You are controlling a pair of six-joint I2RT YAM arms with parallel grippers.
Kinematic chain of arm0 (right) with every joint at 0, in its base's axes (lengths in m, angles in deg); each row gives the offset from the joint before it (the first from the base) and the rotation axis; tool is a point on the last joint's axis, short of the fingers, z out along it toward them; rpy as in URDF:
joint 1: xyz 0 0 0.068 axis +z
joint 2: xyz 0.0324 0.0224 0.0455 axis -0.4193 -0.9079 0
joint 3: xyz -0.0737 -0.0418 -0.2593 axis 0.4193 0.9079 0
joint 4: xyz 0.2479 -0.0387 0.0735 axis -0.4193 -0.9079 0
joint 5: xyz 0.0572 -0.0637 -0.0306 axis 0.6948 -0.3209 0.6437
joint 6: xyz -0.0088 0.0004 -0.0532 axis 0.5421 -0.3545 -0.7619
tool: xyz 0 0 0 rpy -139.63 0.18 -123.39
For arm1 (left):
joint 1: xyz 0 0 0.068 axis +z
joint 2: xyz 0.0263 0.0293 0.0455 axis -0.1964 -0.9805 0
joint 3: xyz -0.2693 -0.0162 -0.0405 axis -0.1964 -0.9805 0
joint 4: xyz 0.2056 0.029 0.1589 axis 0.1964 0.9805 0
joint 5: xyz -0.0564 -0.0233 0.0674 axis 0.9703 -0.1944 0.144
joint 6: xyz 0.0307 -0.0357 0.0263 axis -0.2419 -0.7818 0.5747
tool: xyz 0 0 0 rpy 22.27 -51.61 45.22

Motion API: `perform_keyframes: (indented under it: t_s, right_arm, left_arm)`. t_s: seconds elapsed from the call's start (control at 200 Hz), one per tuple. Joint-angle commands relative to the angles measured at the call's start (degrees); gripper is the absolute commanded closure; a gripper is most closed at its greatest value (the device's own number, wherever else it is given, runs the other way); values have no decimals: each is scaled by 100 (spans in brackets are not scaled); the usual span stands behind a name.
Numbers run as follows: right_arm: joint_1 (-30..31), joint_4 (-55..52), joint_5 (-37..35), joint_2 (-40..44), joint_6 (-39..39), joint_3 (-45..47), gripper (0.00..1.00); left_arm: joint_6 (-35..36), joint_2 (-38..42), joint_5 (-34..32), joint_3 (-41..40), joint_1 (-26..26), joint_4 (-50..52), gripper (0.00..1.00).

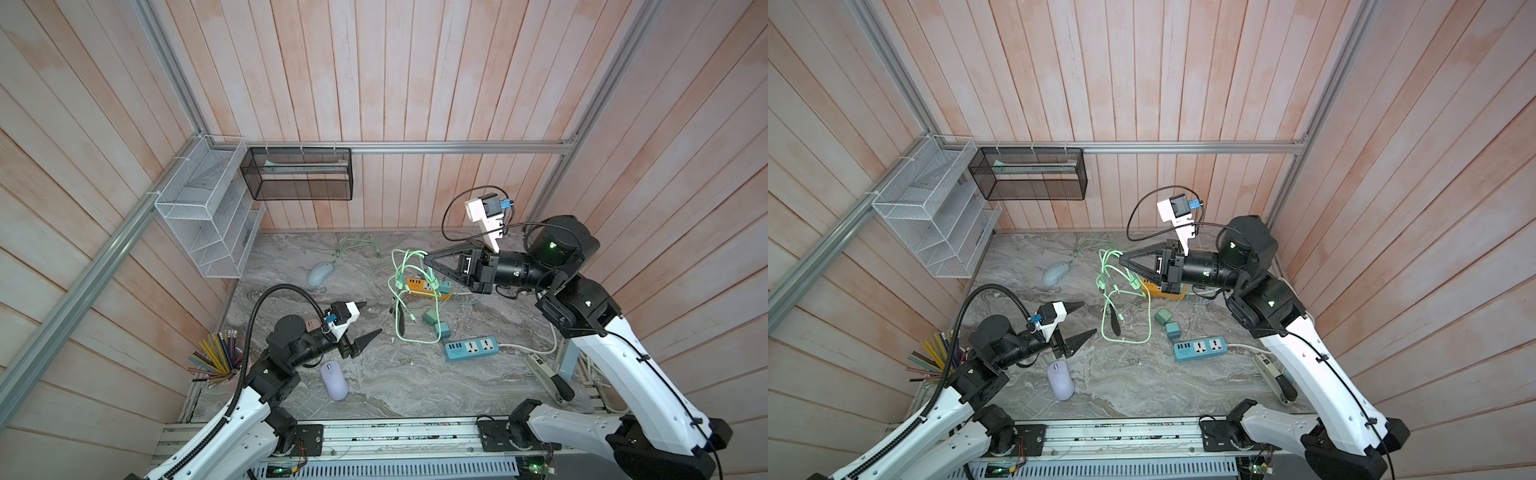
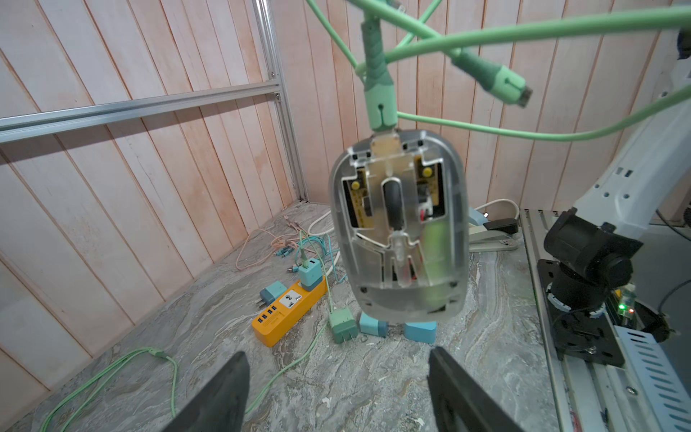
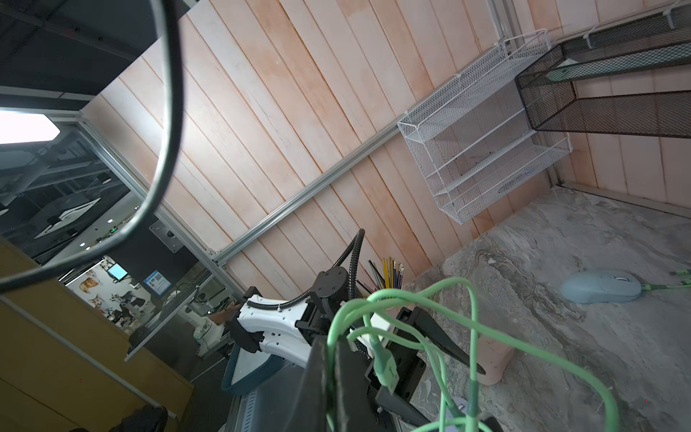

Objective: Unplug the wireless mouse
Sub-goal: Pick up the power cord at the center of the board.

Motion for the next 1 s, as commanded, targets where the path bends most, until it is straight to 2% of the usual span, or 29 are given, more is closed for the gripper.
perform_keyframes:
  t_s: [0.0, 0.255, 0.365, 0.63, 0.93, 0.995]
  right_arm:
    - [-25, 593, 270, 12, 343, -168, 100]
    - [-23, 831, 329, -121, 582, -158, 100]
    - [-13, 1118, 392, -167, 800, -80, 100]
    - [110, 1423, 451, -202, 1062, 0, 100]
    - [282, 1644, 485, -255, 1223, 53, 100]
    - [304, 1662, 479, -264, 1224, 58, 100]
  left_arm:
    - [111, -116, -228, 245, -206, -152, 23]
    - [-53, -423, -184, 462, -744, -426, 23]
    - [-136, -564, -354, 502, -888, -545, 23]
    - [-172, -760, -1377, 605, -999, -670, 23]
    - [-119, -840, -1612, 704, -1019, -748, 23]
    - [-118, -850, -1632, 755, -1017, -708, 27]
